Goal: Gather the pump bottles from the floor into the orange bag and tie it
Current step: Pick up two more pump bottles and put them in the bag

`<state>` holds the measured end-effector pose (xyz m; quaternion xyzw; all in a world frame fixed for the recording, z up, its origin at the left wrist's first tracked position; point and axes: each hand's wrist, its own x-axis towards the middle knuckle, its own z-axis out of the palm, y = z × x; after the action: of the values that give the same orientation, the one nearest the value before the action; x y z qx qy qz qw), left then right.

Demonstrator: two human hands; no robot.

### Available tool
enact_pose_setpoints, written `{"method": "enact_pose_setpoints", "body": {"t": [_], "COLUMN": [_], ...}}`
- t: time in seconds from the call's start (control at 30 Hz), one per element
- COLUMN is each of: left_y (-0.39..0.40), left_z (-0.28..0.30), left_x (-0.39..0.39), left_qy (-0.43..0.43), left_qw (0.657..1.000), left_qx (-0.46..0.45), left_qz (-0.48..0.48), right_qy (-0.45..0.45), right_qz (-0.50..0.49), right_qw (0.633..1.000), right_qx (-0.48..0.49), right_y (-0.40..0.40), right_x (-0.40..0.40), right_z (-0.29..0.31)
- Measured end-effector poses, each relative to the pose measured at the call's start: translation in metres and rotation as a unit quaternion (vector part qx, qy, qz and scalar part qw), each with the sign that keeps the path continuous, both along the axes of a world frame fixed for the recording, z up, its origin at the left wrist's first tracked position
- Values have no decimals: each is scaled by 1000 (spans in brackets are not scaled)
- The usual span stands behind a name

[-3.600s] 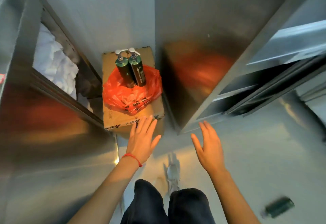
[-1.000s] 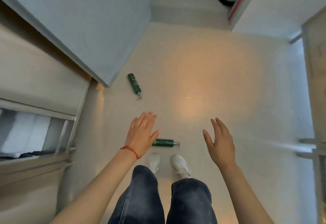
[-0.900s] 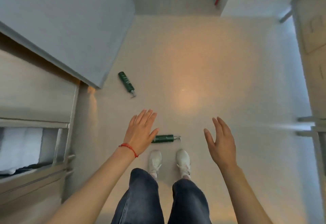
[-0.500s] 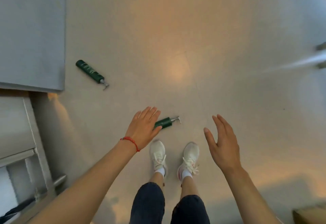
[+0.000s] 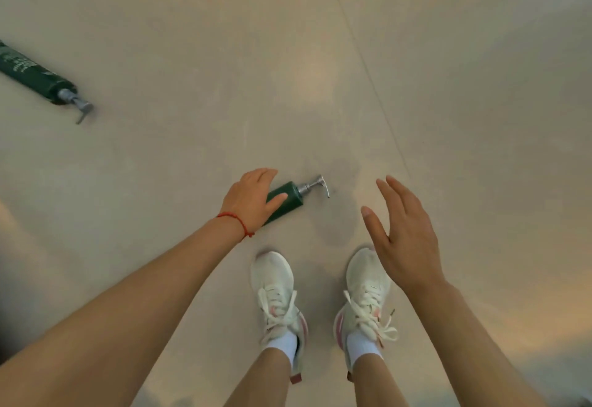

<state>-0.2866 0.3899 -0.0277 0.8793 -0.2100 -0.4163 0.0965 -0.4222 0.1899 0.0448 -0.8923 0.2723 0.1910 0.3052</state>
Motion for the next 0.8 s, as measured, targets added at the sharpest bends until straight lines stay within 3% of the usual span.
{"method": "enact_pose_setpoints", "body": {"t": [0.3, 0.43, 0.6, 0.8], "left_y": [-4, 2, 18, 26], "left_z": [-89, -82, -15, 117], "left_x": [-15, -12, -3, 8], "left_qy": [54, 42, 119, 131], "left_qw": [998, 991, 901, 803], "left_qx": [9, -37, -128, -235], "left_qz": [22, 125, 397, 531], "right_qy": [14, 25, 32, -2], "right_qz": [12, 19, 32, 36], "right_qw": [1000, 999, 999, 999], "right_qx": [-14, -13, -10, 4], "right_y": [-7, -8, -5, 5], "right_x": [-23, -27, -19, 21], "right_z": [-69, -65, -21, 87]}}
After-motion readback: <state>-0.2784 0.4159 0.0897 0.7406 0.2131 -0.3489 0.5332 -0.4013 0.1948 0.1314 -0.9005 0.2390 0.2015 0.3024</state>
